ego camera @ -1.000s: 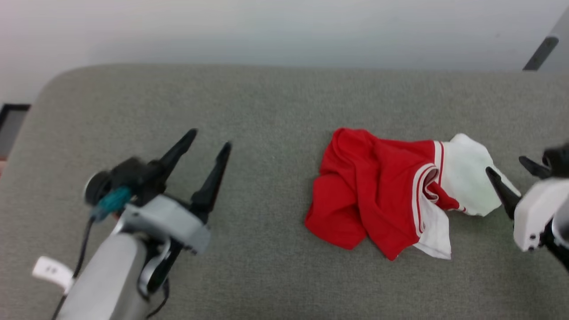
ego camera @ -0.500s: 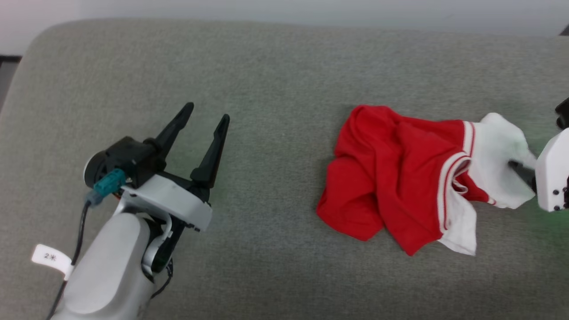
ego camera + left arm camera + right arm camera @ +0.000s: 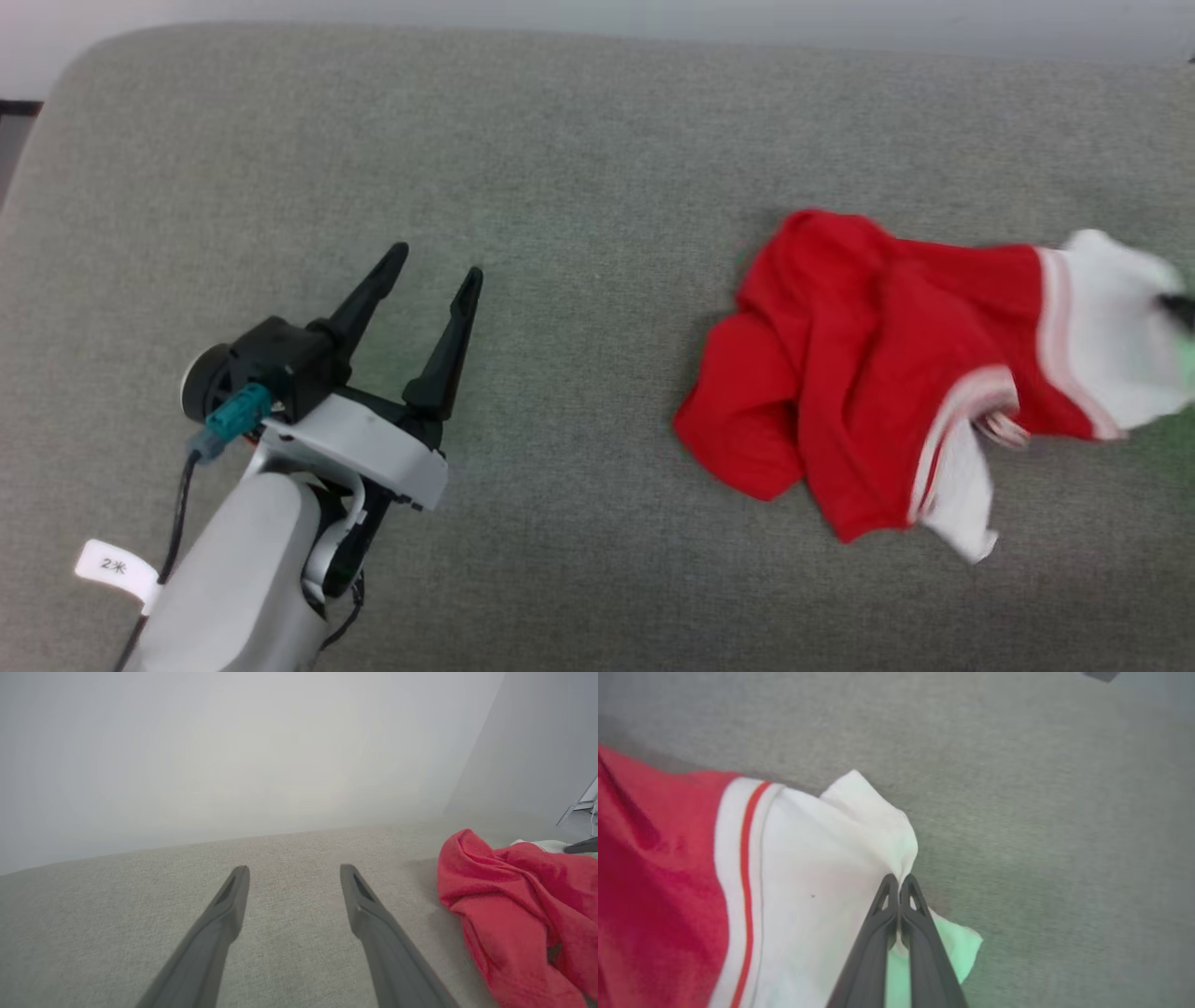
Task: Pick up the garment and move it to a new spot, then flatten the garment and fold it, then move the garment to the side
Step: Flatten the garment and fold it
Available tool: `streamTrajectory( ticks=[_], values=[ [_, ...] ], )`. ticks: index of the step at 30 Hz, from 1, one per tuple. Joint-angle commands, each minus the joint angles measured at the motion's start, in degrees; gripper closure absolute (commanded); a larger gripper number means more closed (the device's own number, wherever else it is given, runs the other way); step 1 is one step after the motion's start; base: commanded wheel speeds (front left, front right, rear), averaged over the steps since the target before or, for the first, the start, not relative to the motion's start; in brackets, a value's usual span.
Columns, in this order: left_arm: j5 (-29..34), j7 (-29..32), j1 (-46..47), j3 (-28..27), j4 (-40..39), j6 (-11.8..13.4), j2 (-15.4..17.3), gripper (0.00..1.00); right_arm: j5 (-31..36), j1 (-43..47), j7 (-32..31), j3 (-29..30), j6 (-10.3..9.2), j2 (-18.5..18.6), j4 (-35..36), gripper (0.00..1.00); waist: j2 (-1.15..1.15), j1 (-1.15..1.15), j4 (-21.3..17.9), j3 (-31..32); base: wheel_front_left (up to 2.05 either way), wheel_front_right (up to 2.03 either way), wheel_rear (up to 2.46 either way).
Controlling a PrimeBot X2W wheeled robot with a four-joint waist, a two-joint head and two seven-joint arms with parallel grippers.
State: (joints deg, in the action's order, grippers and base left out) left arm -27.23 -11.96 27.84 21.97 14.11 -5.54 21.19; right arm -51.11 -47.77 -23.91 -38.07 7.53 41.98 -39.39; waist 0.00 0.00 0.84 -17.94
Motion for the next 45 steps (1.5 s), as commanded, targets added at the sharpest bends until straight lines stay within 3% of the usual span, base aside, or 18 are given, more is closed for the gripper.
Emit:
streamTrajectory(
  ticks=[1,11,14,18,19,20,21,25,31,32,33,37,41,45],
  values=[
    [0.3,-0.2,-0.7,0.1,-0.2,0.4,-0.1,0.0,-0.7,-0.4,1.6,0.7,-0.08,1.5,-0.5,1.0,0.0,0.0,-0.3,0.3,0.0,0.0,0.0],
    [-0.8,-0.6,-2.0,-0.8,-1.7,1.3,0.7,0.0,-4.1,1.4,10.2,6.7,-0.07,10.3,-8.2,1.0,0.0,0.0,-0.7,-0.6,0.0,0.0,0.0],
    [-1.0,-0.2,-2.4,-1.2,-2.1,1.8,1.2,0.0,-2.3,1.2,12.3,7.2,-0.07,10.1,-11.6,1.0,0.0,0.0,-0.7,-1.1,0.0,0.0,0.0],
    [-1.6,0.7,-2.3,-1.4,-2.5,1.9,1.9,0.0,0.3,-0.7,14.7,7.2,-0.07,6.7,-15.2,1.0,0.0,0.0,-1.1,-1.5,0.0,0.0,0.0],
    [-1.8,0.8,-2.3,-1.4,-2.4,1.8,2.0,0.0,0.8,-1.2,15.4,7.1,-0.07,6.0,-15.5,0.69,0.0,0.0,-1.3,-1.4,0.0,0.0,0.0],
    [-2.2,1.4,-2.2,-1.3,-2.2,1.5,2.1,0.0,1.4,-1.8,16.6,7.1,-0.07,5.6,-15.8,0.17,0.0,0.0,-1.4,-1.1,0.0,0.0,0.0],
    [-2.4,2.0,-2.0,-0.9,-1.9,1.1,2.3,0.0,1.8,-2.3,17.9,7.4,-0.07,5.2,-16.1,0.0,0.0,0.0,-1.6,-0.8,0.0,0.0,0.0],
    [-4.7,8.2,-0.9,1.1,-1.0,-0.5,3.8,0.0,2.6,-2.4,23.4,7.9,-0.07,3.2,-14.6,0.0,0.0,0.0,-2.3,1.3,0.0,0.0,0.0],
    [-14.1,30.9,2.3,8.4,-1.9,-1.9,8.2,0.0,1.2,0.1,30.6,9.3,-0.07,2.5,-6.5,0.0,0.0,0.0,-4.6,4.5,0.0,0.0,0.0],
    [-16.8,35.2,3.1,9.5,-2.5,-1.9,8.4,0.0,0.5,0.9,31.5,9.8,-0.07,2.2,-4.7,0.0,0.0,0.0,-5.1,4.9,0.0,0.0,0.0],
    [-16.8,35.2,3.1,9.5,-2.5,-1.9,8.4,0.0,0.5,0.9,31.5,9.8,-0.07,2.2,-4.7,0.0,0.0,0.0,-5.1,4.9,0.0,0.0,0.0],
    [-25.9,50.4,6.1,14.3,-5.8,-2.0,8.6,0.0,-0.7,4.6,33.7,11.5,-0.07,1.0,1.5,0.0,0.0,0.0,-7.5,5.8,0.0,0.0,0.0],
    [-32.7,58.9,8.6,17.0,-7.3,-1.9,4.9,0.0,-0.3,8.5,34.0,13.8,-0.07,0.8,6.0,0.0,0.0,0.0,-10.0,5.3,0.0,0.0,0.0],
    [-34.5,61.2,10.2,19.2,-4.7,-0.9,-0.7,0.0,0.6,11.0,33.8,17.3,-0.07,0.8,9.3,0.0,0.0,0.0,-12.6,4.0,0.0,0.0,0.0]
  ],
)
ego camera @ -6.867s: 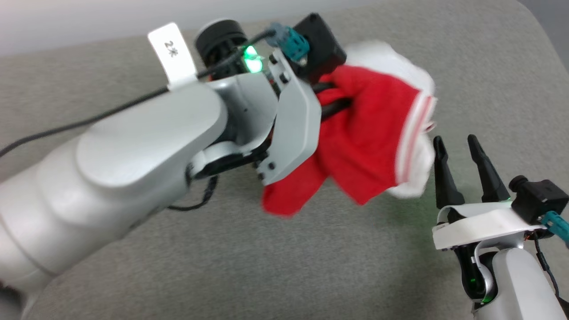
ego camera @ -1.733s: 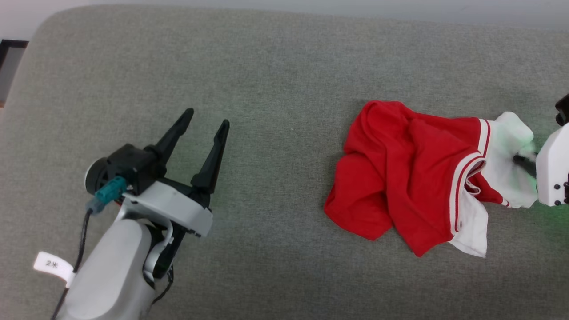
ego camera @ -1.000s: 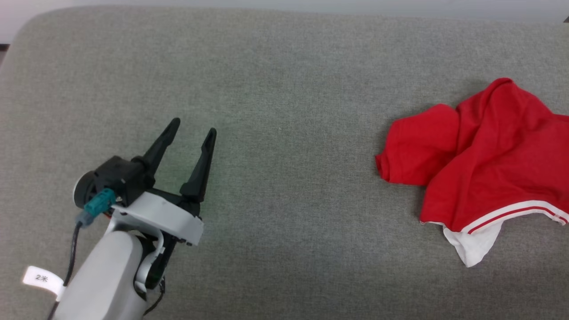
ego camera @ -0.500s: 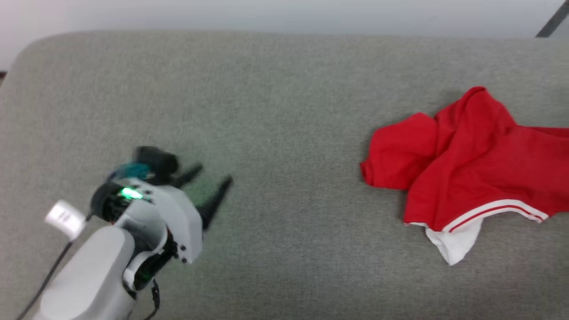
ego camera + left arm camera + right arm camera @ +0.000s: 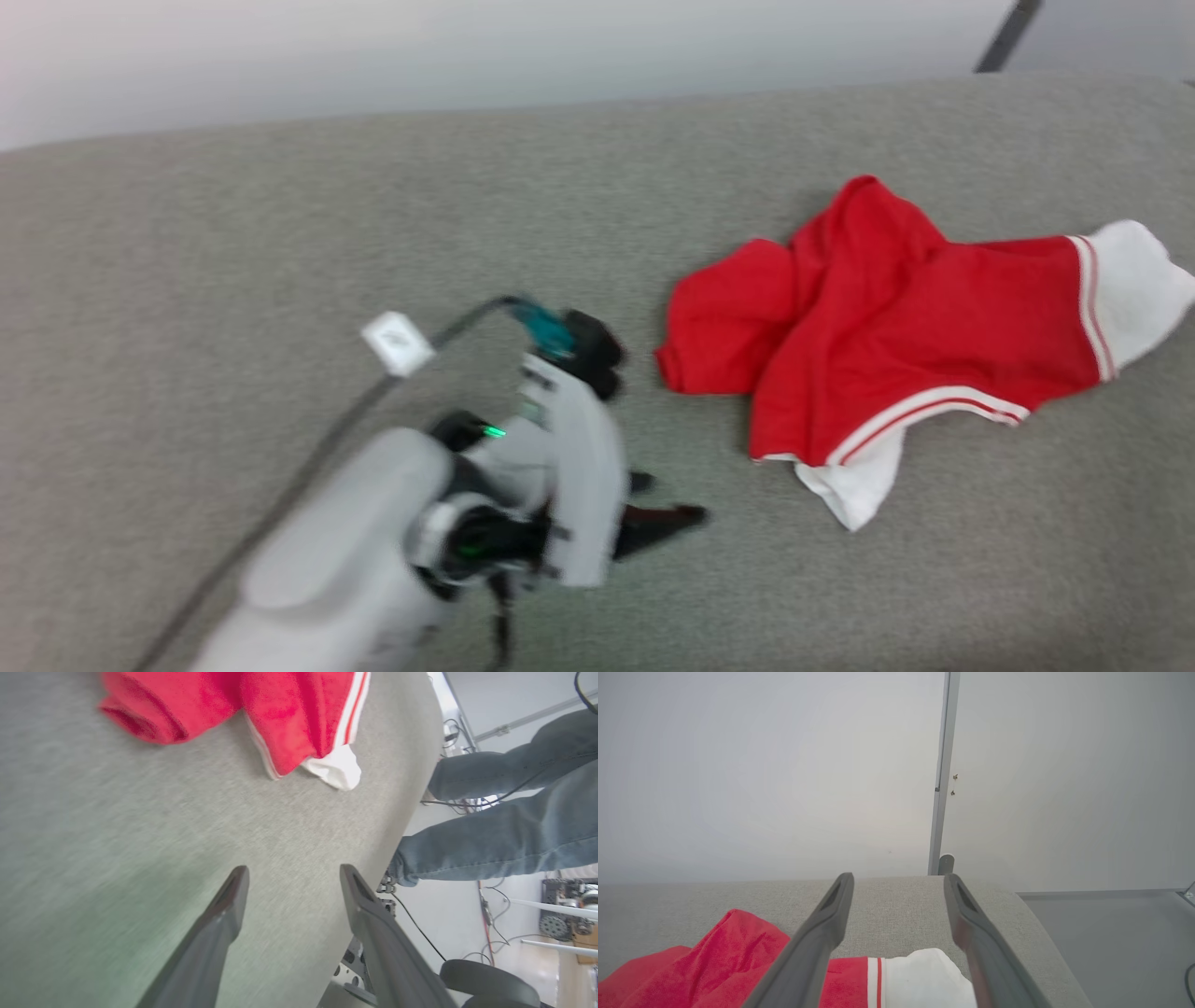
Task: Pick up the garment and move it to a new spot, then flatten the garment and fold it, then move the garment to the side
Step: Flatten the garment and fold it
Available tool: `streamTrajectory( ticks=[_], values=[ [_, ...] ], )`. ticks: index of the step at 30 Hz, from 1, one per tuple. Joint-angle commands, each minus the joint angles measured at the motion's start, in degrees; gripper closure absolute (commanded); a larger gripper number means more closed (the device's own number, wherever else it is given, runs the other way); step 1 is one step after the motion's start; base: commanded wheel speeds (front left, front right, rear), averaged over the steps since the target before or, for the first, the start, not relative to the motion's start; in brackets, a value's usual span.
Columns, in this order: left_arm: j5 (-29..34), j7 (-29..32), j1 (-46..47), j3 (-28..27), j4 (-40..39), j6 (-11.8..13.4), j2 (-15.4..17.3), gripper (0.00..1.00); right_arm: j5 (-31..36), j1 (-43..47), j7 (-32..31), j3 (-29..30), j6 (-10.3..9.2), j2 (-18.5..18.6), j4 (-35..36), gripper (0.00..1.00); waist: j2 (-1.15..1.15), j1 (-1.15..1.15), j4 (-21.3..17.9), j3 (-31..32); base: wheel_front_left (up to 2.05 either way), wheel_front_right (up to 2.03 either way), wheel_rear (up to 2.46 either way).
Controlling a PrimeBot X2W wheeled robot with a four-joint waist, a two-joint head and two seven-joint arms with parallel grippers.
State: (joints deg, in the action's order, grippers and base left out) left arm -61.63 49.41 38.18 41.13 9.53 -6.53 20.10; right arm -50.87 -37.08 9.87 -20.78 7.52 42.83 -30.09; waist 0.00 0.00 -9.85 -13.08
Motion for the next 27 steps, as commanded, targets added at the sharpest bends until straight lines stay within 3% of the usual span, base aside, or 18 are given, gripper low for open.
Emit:
streamTrajectory(
  ticks=[1,7,13,19,27],
  values=[
    [-0.2,0.1,0.4,0.5,0.7,0.3,-1.0,0.0,0.6,0.6,0.0,1.0,-0.06,-0.1,0.7,0.0,0.0,0.0,-2.5,-1.3,0.0,0.0,0.0],
    [-0.3,0.4,3.2,2.8,6.9,0.7,-7.5,0.0,2.9,2.2,-1.2,6.0,-0.06,-1.5,4.8,0.0,0.0,0.0,-6.1,-3.3,0.0,0.0,0.0],
    [-2.3,-0.1,6.8,1.4,13.7,2.0,-12.8,0.0,5.5,2.6,-2.7,9.6,-0.06,-4.1,8.0,0.0,0.0,0.0,-8.8,-4.9,0.0,0.0,0.0],
    [-2.6,-1.6,11.0,0.7,22.1,3.0,-15.5,0.0,7.7,1.1,-4.1,11.0,-0.06,-7.2,10.2,0.0,0.0,0.0,-11.7,-6.5,0.0,0.0,0.0],
    [-1.7,-5.2,13.8,3.6,30.3,1.0,-16.9,0.0,9.0,1.8,-4.8,11.8,-0.06,-9.4,11.4,0.0,0.0,0.0,-13.8,-7.4,0.0,0.0,0.0]
  ],
)
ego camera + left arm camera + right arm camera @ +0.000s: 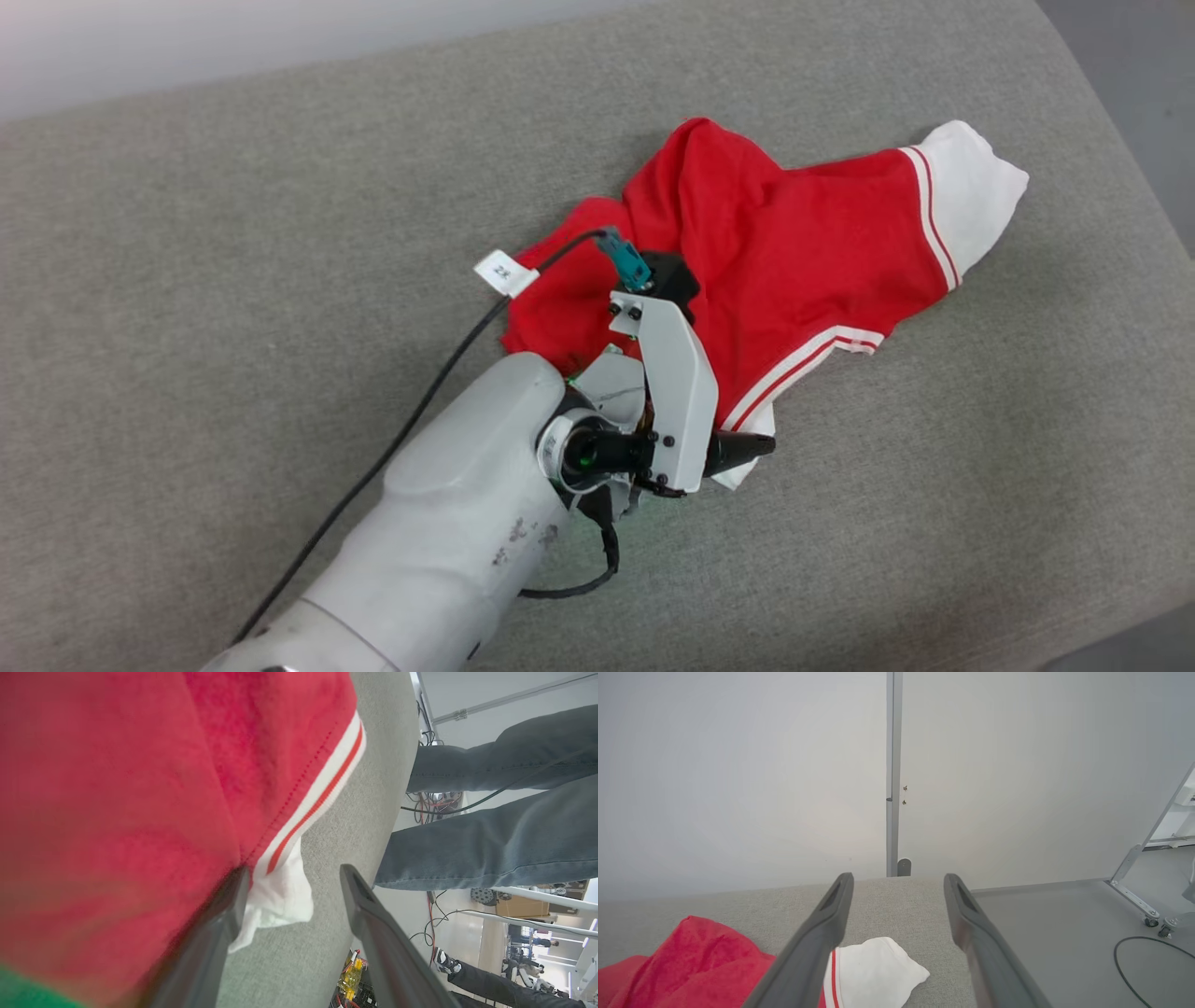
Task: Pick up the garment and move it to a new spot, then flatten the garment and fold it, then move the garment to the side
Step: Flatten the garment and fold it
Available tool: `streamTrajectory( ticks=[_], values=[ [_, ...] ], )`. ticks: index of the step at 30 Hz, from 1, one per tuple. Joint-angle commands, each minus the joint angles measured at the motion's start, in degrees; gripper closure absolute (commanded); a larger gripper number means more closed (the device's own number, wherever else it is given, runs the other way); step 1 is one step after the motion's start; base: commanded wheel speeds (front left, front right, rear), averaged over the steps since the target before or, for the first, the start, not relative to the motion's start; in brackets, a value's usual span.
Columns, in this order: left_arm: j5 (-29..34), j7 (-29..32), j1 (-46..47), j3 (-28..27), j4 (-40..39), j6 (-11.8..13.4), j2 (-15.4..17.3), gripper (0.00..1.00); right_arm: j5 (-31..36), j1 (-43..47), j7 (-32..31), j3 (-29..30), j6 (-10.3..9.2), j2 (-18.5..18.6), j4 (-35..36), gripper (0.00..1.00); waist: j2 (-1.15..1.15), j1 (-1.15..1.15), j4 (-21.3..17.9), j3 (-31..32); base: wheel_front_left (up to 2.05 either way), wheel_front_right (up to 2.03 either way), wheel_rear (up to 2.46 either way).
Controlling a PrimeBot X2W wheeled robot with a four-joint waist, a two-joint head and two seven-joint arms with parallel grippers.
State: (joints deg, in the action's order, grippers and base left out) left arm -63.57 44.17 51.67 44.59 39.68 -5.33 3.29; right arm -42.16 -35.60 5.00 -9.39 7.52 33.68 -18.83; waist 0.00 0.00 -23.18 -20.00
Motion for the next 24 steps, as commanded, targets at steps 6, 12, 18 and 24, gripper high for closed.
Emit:
streamTrajectory(
  ticks=[6,12,18,24],
  values=[
    [1.5,-2.8,1.0,3.0,4.4,-1.7,-0.1,0.88,1.6,1.0,-0.5,1.0,-0.06,-1.0,2.1,0.0,0.0,0.0,-0.3,-0.8,0.0,0.0,0.0],
    [2.0,-6.4,2.9,4.4,6.1,-2.0,0.9,1.0,2.8,2.0,-1.8,2.6,-0.06,-0.9,4.6,0.0,0.0,0.0,1.9,-0.3,0.0,0.0,0.0],
    [-0.7,-7.2,4.1,5.0,3.5,-2.1,3.7,1.0,3.7,3.3,-3.7,4.9,-0.06,-0.5,5.9,0.0,0.0,0.0,4.9,1.7,0.0,0.0,0.0],
    [-2.9,-6.7,4.5,6.5,1.7,-2.1,5.8,1.0,4.4,4.3,-5.5,6.5,-0.06,-0.5,7.5,0.0,0.0,0.0,6.6,2.8,0.0,0.0,0.0]
  ],
)
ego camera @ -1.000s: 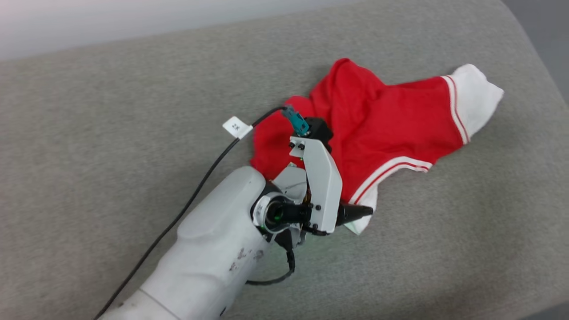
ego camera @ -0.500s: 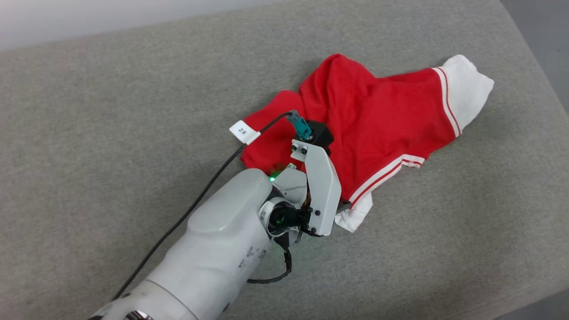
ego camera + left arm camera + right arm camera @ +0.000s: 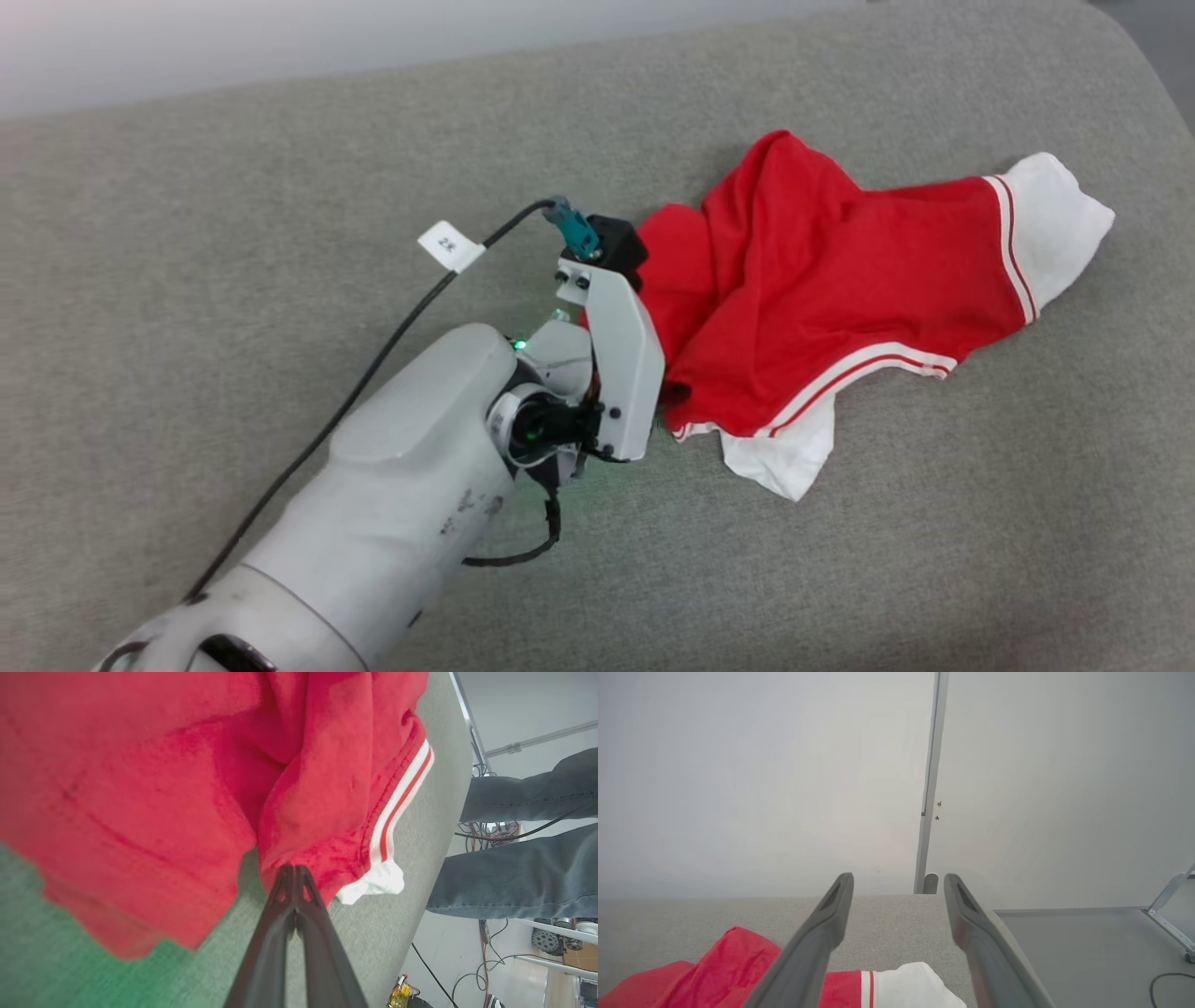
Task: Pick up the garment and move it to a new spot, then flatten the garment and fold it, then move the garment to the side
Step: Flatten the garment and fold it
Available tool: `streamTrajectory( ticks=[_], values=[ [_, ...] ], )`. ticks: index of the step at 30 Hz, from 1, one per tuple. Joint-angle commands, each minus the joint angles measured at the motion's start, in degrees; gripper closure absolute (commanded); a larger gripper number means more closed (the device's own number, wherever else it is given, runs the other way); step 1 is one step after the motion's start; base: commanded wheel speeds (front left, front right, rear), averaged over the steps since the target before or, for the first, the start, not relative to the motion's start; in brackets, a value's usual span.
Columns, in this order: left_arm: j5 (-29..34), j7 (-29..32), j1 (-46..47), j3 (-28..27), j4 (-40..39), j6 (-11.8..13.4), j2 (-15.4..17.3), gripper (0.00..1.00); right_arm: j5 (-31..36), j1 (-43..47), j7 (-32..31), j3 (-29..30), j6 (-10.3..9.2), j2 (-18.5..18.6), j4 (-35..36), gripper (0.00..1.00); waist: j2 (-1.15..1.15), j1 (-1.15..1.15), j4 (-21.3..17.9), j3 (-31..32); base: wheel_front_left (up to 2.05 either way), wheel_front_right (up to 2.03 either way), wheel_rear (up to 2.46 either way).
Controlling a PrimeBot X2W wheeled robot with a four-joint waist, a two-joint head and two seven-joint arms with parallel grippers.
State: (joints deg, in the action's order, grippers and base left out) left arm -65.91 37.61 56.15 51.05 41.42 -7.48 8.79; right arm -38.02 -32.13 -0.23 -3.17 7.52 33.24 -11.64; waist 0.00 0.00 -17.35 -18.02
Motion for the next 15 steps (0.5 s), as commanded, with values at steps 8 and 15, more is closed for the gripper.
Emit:
streamTrajectory(
  ticks=[8,15],
  values=[
    [-1.0,2.9,0.2,3.1,0.9,0.0,2.2,0.0,0.4,1.7,-1.5,1.1,-0.06,-0.9,2.5,0.0,0.0,0.0,0.0,0.3,0.0,0.0,0.0],
    [-3.0,4.1,0.4,3.1,3.5,0.1,1.5,0.0,0.5,2.5,-1.5,0.8,-0.06,-2.2,3.1,0.0,0.0,0.0,-2.0,-1.4,0.0,0.0,0.0]
  ],
)
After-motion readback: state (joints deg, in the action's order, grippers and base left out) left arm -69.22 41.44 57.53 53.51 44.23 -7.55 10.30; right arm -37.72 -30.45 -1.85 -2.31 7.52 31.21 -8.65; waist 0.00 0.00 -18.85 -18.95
